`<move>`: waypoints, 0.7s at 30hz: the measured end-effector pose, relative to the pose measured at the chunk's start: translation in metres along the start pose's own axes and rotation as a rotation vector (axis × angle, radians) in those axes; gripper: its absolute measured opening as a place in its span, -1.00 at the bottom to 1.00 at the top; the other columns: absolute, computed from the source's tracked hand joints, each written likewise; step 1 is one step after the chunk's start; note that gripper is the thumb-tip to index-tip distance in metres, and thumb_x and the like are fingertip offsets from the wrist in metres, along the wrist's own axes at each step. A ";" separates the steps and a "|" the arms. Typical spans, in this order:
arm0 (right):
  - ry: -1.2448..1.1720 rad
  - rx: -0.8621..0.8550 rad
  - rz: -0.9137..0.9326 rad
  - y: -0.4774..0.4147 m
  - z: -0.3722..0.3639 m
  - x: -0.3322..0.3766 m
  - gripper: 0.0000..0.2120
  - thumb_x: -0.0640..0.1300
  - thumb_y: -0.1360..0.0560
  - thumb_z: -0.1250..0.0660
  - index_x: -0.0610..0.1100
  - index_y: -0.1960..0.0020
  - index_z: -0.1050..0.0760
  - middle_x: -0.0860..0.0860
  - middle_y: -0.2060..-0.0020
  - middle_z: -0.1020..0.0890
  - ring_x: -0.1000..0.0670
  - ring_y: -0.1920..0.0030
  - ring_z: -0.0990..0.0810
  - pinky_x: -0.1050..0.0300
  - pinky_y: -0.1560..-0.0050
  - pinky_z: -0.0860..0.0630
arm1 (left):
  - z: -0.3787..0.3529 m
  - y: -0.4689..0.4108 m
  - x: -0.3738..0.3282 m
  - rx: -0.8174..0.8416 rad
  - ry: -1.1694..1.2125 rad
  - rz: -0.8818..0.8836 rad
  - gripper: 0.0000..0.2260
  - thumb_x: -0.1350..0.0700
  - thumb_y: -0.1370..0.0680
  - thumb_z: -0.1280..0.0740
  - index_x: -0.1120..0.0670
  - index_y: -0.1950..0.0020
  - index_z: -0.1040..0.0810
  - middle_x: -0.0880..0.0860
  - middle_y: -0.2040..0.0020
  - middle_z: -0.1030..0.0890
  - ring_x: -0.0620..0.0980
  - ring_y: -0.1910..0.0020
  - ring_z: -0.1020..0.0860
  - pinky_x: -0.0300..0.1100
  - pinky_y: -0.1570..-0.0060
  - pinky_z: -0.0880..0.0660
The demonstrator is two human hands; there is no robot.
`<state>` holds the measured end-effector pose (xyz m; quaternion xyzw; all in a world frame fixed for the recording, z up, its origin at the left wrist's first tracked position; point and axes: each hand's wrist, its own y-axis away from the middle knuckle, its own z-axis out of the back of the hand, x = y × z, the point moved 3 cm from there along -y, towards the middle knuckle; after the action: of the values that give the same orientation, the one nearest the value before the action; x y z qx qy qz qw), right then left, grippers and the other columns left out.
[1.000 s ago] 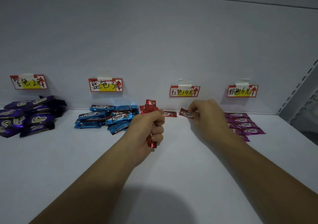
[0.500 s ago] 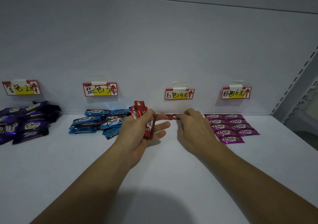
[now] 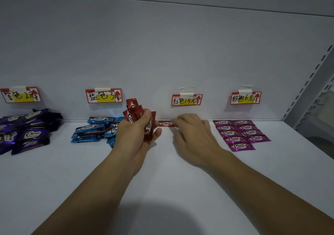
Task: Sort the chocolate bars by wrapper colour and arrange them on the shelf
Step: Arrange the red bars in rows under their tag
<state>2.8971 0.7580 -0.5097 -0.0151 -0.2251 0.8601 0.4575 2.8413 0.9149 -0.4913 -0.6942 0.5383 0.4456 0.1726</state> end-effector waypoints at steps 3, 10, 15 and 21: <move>0.011 0.115 0.077 0.001 -0.012 0.004 -0.69 -0.01 -0.64 -0.07 0.02 -0.30 -0.47 0.14 -0.29 -0.46 0.05 -0.32 -0.35 -0.05 -0.26 -0.26 | 0.002 -0.002 -0.002 -0.012 0.020 -0.010 -0.85 0.15 -0.58 -0.42 0.10 -0.13 -0.55 0.13 0.01 -0.64 0.01 0.12 -0.63 -0.14 0.27 -0.57; -0.095 0.110 0.088 0.001 -0.007 0.005 -0.68 -0.04 -0.64 -0.12 0.05 -0.37 -0.44 0.15 -0.33 -0.46 0.09 -0.37 -0.34 -0.07 -0.36 -0.25 | 0.005 -0.005 -0.003 -0.037 0.001 -0.052 -0.89 0.16 -0.55 -0.44 0.01 -0.03 -0.56 0.04 0.00 -0.63 0.01 -0.03 -0.58 -0.10 0.09 -0.49; -1.021 -0.066 -0.128 0.002 0.027 0.025 -0.82 -0.04 -0.55 -0.43 -0.07 -0.10 -0.53 0.03 0.12 -0.69 0.00 0.02 -0.66 -0.05 -0.07 -0.58 | 0.004 -0.004 0.000 0.010 -0.102 -0.133 -0.84 0.18 -0.53 -0.46 0.12 -0.10 -0.63 0.04 0.08 -0.70 0.00 0.01 -0.65 -0.04 -0.06 -0.54; -1.041 -0.092 -0.218 0.002 0.028 0.033 -0.73 -0.31 -0.39 -0.57 -0.17 0.01 -0.54 -0.06 0.28 -0.71 0.02 0.22 -0.69 0.15 0.21 -0.56 | -0.002 -0.003 0.007 0.147 -0.050 -0.046 -0.95 0.24 -0.53 -0.44 0.15 0.04 -0.60 0.07 0.21 -0.69 0.00 0.18 -0.69 -0.10 0.19 -0.60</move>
<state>2.8698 0.7725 -0.4801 0.4172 -0.4603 0.6903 0.3709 2.8451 0.9106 -0.4968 -0.6805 0.5488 0.4182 0.2467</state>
